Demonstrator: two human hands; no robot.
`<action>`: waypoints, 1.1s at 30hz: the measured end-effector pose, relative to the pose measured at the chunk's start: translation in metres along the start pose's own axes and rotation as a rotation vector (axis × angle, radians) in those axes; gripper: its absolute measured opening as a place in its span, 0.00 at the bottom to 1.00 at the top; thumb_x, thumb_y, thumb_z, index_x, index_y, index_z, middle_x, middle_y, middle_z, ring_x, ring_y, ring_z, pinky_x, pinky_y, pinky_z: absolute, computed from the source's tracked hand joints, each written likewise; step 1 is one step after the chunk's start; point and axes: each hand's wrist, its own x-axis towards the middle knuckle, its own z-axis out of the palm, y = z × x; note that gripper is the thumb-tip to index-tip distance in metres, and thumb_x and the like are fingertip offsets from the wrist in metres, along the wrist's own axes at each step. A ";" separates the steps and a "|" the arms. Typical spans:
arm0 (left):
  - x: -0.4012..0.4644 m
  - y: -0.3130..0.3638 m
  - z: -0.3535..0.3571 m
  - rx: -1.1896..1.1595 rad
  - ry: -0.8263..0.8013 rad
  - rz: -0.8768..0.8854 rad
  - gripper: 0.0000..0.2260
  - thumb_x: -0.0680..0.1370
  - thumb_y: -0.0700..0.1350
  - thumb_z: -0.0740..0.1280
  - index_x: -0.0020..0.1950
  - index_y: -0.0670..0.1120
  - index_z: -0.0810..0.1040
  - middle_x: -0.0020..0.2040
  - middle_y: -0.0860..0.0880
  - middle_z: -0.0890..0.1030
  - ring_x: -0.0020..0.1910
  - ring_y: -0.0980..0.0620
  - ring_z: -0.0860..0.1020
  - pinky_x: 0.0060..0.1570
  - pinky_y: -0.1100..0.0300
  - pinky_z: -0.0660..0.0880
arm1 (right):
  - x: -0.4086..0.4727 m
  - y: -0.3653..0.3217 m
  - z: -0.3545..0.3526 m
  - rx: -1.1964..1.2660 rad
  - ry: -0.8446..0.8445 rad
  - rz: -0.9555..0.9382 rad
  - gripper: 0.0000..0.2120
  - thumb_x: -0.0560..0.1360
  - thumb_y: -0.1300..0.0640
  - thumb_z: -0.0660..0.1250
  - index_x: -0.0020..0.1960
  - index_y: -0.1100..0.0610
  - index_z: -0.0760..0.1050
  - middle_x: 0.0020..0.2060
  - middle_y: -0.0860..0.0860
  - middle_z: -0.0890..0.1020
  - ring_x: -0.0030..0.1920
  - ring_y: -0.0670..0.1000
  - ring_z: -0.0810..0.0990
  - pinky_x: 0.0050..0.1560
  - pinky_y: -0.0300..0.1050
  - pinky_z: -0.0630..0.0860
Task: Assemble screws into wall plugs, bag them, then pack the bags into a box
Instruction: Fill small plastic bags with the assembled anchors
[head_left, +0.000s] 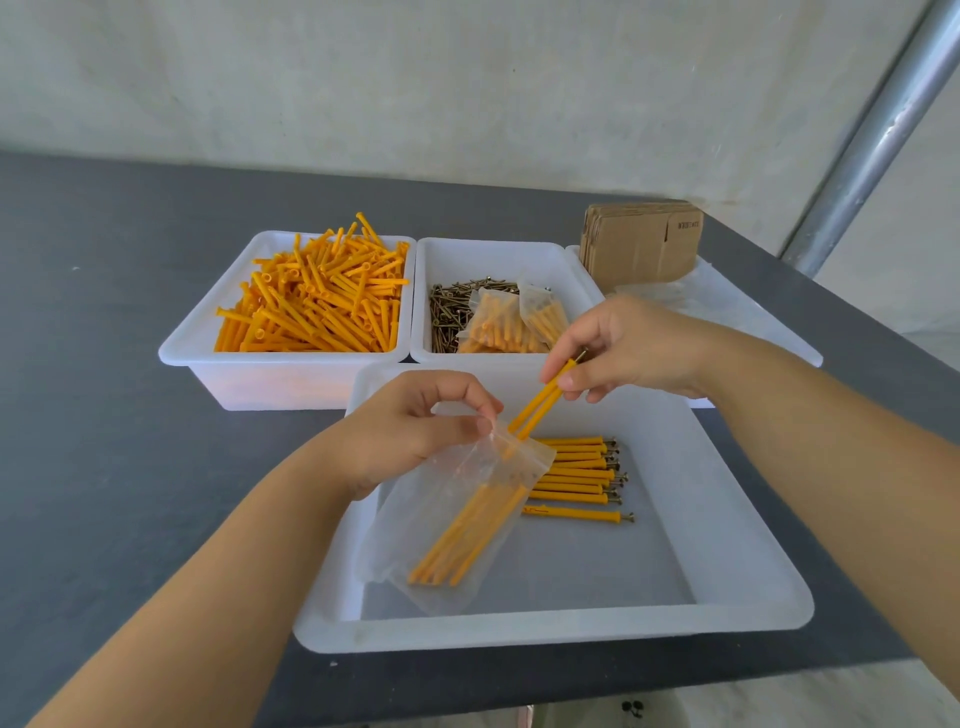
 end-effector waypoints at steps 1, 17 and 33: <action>0.000 0.000 0.000 -0.007 -0.005 0.000 0.02 0.71 0.45 0.70 0.40 0.49 0.83 0.56 0.50 0.83 0.52 0.54 0.80 0.48 0.58 0.76 | 0.002 -0.002 0.005 -0.018 -0.004 -0.013 0.08 0.74 0.65 0.73 0.49 0.54 0.85 0.43 0.53 0.87 0.46 0.48 0.86 0.43 0.38 0.80; 0.002 0.000 -0.001 -0.042 -0.015 -0.014 0.03 0.72 0.45 0.70 0.40 0.51 0.83 0.57 0.51 0.83 0.47 0.58 0.80 0.41 0.62 0.76 | -0.007 -0.004 0.019 -0.283 -0.051 0.040 0.05 0.74 0.60 0.72 0.48 0.52 0.84 0.40 0.48 0.87 0.42 0.43 0.85 0.42 0.40 0.81; 0.002 -0.001 0.001 0.002 -0.006 -0.018 0.02 0.71 0.47 0.70 0.40 0.51 0.83 0.56 0.52 0.83 0.52 0.54 0.80 0.45 0.58 0.76 | -0.035 0.041 0.067 -1.044 -0.147 0.084 0.13 0.70 0.50 0.73 0.53 0.51 0.77 0.46 0.47 0.78 0.47 0.51 0.77 0.43 0.44 0.74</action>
